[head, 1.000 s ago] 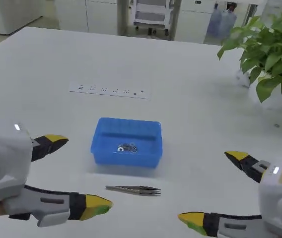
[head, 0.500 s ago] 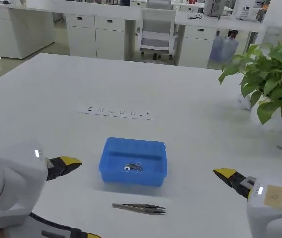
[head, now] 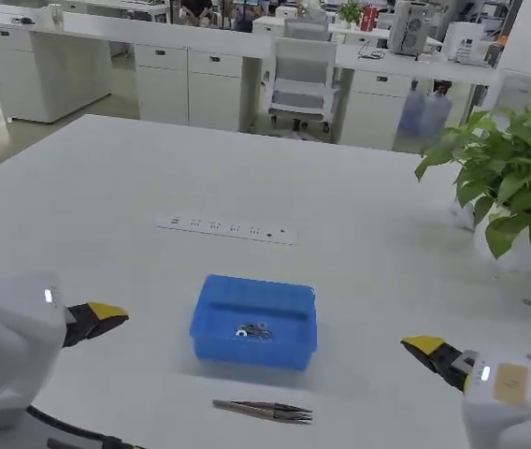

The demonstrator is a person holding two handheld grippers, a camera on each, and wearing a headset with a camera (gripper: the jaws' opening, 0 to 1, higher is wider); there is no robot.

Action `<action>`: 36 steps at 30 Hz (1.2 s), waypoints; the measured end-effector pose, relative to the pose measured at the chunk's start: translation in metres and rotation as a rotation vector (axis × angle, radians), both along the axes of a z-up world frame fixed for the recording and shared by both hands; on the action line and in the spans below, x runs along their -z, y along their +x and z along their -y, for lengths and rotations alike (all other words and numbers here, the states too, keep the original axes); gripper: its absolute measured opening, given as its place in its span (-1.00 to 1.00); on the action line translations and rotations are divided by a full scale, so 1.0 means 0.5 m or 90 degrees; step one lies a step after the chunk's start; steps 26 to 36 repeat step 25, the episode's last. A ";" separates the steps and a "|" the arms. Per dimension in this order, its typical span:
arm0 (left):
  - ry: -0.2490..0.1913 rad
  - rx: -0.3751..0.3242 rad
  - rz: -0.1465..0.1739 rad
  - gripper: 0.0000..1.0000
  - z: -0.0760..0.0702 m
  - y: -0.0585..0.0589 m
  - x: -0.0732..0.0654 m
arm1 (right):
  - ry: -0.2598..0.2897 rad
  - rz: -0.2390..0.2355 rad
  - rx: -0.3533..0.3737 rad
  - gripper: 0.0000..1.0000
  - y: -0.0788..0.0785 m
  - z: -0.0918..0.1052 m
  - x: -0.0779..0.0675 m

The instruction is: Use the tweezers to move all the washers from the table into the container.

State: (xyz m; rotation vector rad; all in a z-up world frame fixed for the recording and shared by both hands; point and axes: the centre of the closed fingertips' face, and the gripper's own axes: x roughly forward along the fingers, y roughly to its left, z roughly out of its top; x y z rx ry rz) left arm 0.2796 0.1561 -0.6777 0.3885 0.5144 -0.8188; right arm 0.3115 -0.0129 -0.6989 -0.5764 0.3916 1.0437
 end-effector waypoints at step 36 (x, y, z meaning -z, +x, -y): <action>0.013 0.011 -0.016 0.96 0.010 -0.019 0.016 | -0.020 -0.018 0.017 1.00 -0.002 0.020 0.016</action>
